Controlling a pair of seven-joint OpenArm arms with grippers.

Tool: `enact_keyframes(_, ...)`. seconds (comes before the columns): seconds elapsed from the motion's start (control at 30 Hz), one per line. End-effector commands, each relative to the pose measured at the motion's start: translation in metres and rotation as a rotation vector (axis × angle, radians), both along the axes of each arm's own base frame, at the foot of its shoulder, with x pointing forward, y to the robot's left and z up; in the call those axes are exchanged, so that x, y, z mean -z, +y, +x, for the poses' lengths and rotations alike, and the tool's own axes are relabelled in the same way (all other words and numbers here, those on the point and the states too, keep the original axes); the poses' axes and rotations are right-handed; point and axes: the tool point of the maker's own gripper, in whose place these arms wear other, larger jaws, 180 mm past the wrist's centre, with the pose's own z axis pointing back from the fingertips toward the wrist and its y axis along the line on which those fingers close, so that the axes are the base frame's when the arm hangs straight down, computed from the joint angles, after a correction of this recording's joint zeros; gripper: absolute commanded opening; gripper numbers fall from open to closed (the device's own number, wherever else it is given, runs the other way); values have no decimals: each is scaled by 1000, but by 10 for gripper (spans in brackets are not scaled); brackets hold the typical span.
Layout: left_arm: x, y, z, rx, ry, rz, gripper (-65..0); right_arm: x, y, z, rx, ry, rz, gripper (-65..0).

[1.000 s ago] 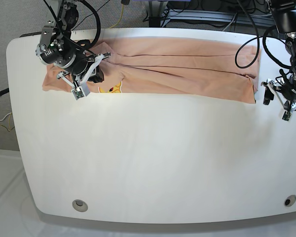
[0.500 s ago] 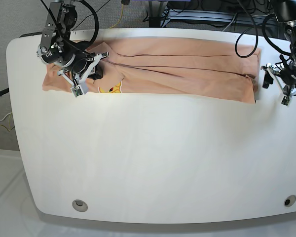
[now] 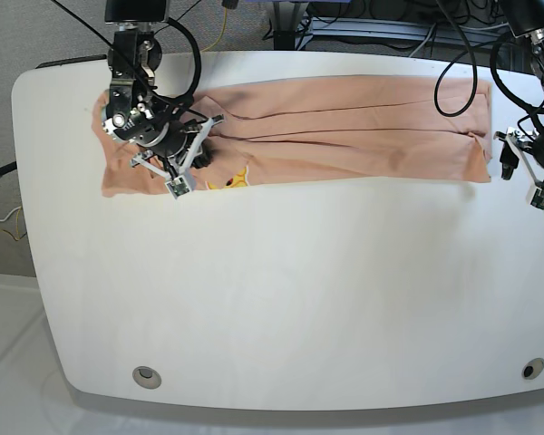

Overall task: Fold the T-shirt properly
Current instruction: 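Hold the strip end with the right gripper, adjusting its position slightly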

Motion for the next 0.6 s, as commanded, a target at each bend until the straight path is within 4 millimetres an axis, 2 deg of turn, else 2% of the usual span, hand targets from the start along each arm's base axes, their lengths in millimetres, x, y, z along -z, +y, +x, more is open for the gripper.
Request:
enact_keyframes(0.0,-22,13,10,-28,-32,41,-236,34,-4,-32,-28,168,-92,-650)
enact_keyframes(0.27,-19,28,-4,-133,8,31,-236,39,2,-30,-29,164,-82,-650)
enact_keyframes(0.57,-5,18,-15,-122,30,-39,-236,39,0,-29,-25,161,-87,-650)
